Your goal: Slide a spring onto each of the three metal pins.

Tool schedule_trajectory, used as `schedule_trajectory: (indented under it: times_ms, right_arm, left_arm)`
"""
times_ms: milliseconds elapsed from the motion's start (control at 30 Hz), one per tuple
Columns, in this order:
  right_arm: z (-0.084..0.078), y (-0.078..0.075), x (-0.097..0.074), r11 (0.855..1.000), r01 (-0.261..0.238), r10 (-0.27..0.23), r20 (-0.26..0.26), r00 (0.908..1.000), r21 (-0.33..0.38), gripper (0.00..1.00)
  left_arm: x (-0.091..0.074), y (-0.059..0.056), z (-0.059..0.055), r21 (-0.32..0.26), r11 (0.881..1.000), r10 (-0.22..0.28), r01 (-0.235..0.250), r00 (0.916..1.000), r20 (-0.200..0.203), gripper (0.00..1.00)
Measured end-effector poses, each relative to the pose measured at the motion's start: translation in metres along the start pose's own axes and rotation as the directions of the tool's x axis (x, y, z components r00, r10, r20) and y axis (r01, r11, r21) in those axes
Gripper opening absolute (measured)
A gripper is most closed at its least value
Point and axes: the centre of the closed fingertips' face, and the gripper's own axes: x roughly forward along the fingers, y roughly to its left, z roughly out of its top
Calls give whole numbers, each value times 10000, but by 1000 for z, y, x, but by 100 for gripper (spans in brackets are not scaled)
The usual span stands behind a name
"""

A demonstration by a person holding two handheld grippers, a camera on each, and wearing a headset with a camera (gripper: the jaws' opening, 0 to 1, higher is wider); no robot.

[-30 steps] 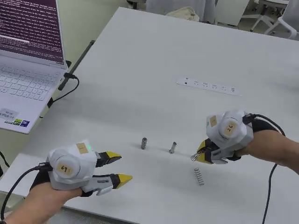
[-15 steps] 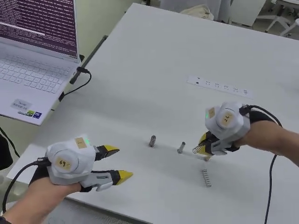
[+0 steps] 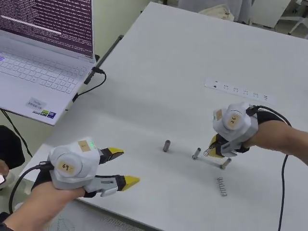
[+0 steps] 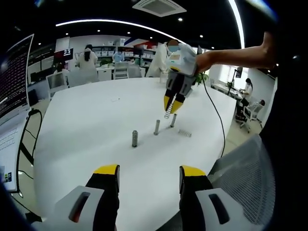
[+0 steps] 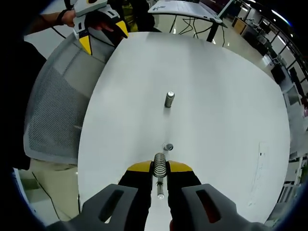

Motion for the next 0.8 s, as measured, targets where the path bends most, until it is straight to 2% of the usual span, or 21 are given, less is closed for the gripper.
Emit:
schedule_trajectory:
  times_ms: [267, 800]
  right_arm:
    - [5, -9, 4, 9999, -84, 83, -84, 9999, -137, 9]
    - [10, -15, 14, 9986, -303, 291, -277, 9992, -432, 9]
  left_arm:
    - [-4, 2, -3, -155, 9998, 114, -114, 9999, 31, 44]
    - [-9, 8, -3, -338, 9989, 319, -317, 9995, 61, 43]
